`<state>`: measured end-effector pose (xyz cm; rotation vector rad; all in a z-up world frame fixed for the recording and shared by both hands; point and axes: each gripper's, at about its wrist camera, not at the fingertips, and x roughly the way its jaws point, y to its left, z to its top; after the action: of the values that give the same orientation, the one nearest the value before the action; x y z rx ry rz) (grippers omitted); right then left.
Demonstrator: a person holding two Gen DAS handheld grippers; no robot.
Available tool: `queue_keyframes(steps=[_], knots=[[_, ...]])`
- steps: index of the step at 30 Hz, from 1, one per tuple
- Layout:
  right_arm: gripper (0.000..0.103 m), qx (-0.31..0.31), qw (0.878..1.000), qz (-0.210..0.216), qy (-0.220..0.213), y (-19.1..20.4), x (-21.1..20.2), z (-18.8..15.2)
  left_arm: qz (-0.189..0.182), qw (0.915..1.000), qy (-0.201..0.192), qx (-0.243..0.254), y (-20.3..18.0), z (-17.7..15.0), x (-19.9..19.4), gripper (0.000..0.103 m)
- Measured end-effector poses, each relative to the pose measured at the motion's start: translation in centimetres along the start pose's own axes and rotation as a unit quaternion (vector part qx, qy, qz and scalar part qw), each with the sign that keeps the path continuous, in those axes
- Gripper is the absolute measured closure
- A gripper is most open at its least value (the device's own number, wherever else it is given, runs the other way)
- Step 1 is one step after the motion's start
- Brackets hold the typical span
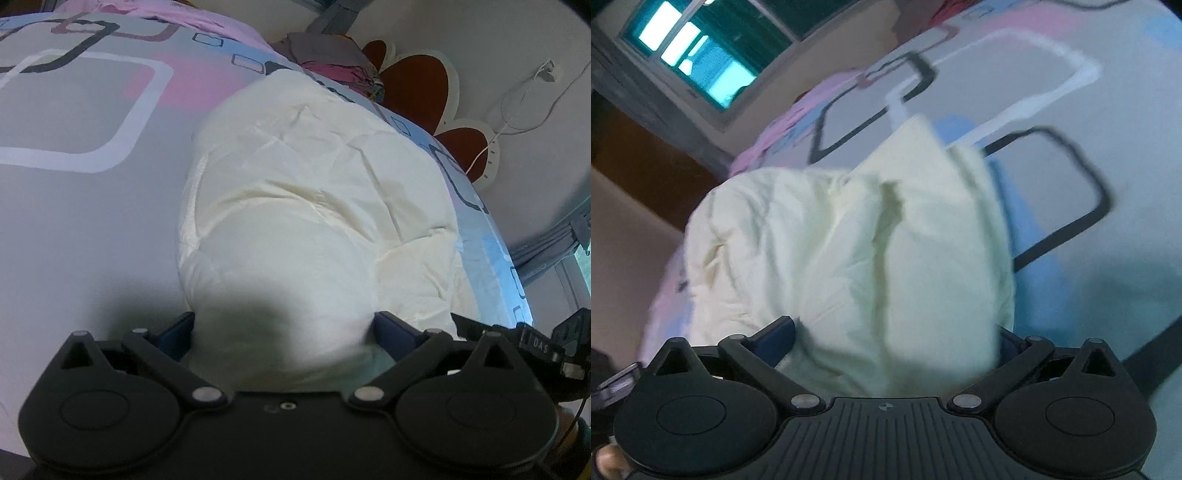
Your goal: Fold large clothes
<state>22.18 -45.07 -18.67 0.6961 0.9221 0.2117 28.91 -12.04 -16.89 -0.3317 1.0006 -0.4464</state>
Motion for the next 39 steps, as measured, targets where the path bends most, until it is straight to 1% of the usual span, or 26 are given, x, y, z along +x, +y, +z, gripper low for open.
queue_keyframes(steps=[1,2,3,4,5,6,7,8,9,11,14,16,19,21,26,28,30,31,34,36,37,38,39], knots=[[0.012,0.002,1.0,0.01,0.007,0.0,0.2,0.0,0.0,1.0,-0.002,0.001,-0.1,0.0,-0.1,0.008],[0.021,0.009,1.0,0.024,0.013,-0.2,0.2,0.2,0.0,1.0,-0.004,0.0,-0.2,0.0,-0.3,0.013],[0.025,0.019,0.999,0.038,0.019,-0.4,0.2,0.4,-0.001,1.0,-0.006,-0.001,-0.2,0.0,-0.5,0.018],[0.032,0.025,0.998,0.049,0.024,-0.6,0.1,0.6,0.001,1.0,-0.007,0.003,-0.6,-0.1,-0.9,0.02],[0.04,0.027,0.998,0.057,0.025,-0.6,0.0,0.8,0.002,0.9999,-0.008,0.007,-0.9,-0.1,-1.2,0.025],[0.043,0.03,0.997,0.063,0.026,-0.7,-0.1,1.0,0.002,0.9999,-0.01,0.011,-1.0,0.0,-1.6,0.03],[0.049,0.03,0.997,0.069,0.024,-0.5,-0.4,1.2,0.003,0.9998,-0.013,0.014,-1.1,0.1,-2.0,0.032],[0.053,0.026,0.997,0.074,0.022,0.1,-0.4,1.3,0.005,0.9997,-0.016,0.015,-1.2,0.3,-2.6,0.037],[0.055,0.022,0.996,0.079,0.02,0.7,-0.5,1.3,0.006,0.9996,-0.021,0.016,-1.2,0.6,-3.1,0.04],[0.058,0.014,0.995,0.096,0.017,2.4,-0.4,1.7,0.012,0.9992,-0.035,0.019,-1.0,1.2,-4.6,0.042],[0.059,0.001,0.992,0.127,0.014,6.1,0.8,2.3,0.018,0.998,-0.058,0.016,0.4,2.8,-7.4,0.043],[0.059,-0.011,0.99,0.143,0.012,9.1,2.3,2.6,0.021,0.997,-0.073,0.011,2.0,3.9,-9.4,0.044],[0.059,-0.031,0.985,0.168,0.011,14.3,5.5,2.9,0.032,0.9945,-0.1,0.004,5.6,5.3,-12.3,0.044],[0.059,-0.04,0.983,0.178,0.011,18.2,8.5,2.6,0.04,0.9926,-0.115,0.0,8.6,6.3,-14.3,0.044],[0.059,-0.046,0.98,0.191,0.009,28.7,16.8,1.2,0.055,0.9888,-0.139,-0.005,17.9,10.7,-18.4,0.044],[0.059,-0.045,0.98,0.192,0.011,32.5,20.9,0.6,0.07,0.987,-0.145,0.001,22.0,12.8,-19.5,0.044],[0.059,-0.039,0.981,0.192,0.015,35.5,24.8,0.1,0.082,0.9859,-0.146,0.004,25.4,14.5,-20.2,0.044],[0.059,-0.036,0.981,0.188,0.016,36.8,26.6,0.0,0.088,0.9856,-0.144,0.006,27.2,15.5,-20.5,0.044],[0.059,-0.035,0.983,0.178,0.017,39.5,30.9,-0.5,0.107,0.9837,-0.142,0.025,30.5,17.3,-20.4,0.044],[0.059,-0.03,0.986,0.163,0.017,39.7,32.9,-0.5,0.123,0.9809,-0.144,0.043,32.0,17.6,-19.8,0.044],[0.059,-0.028,0.988,0.149,0.016,39.4,33.7,-0.5,0.133,0.9794,-0.144,0.049,32.7,17.5,-19.3,0.043],[0.059,-0.022,0.99,0.139,0.016,39.0,34.3,-0.5,0.137,0.9788,-0.141,0.056,33.3,17.3,-18.6,0.042],[0.058,-0.017,0.991,0.129,0.018,38.7,35.1,-0.5,0.14,0.9789,-0.135,0.063,33.7,16.9,-18.1,0.038]])
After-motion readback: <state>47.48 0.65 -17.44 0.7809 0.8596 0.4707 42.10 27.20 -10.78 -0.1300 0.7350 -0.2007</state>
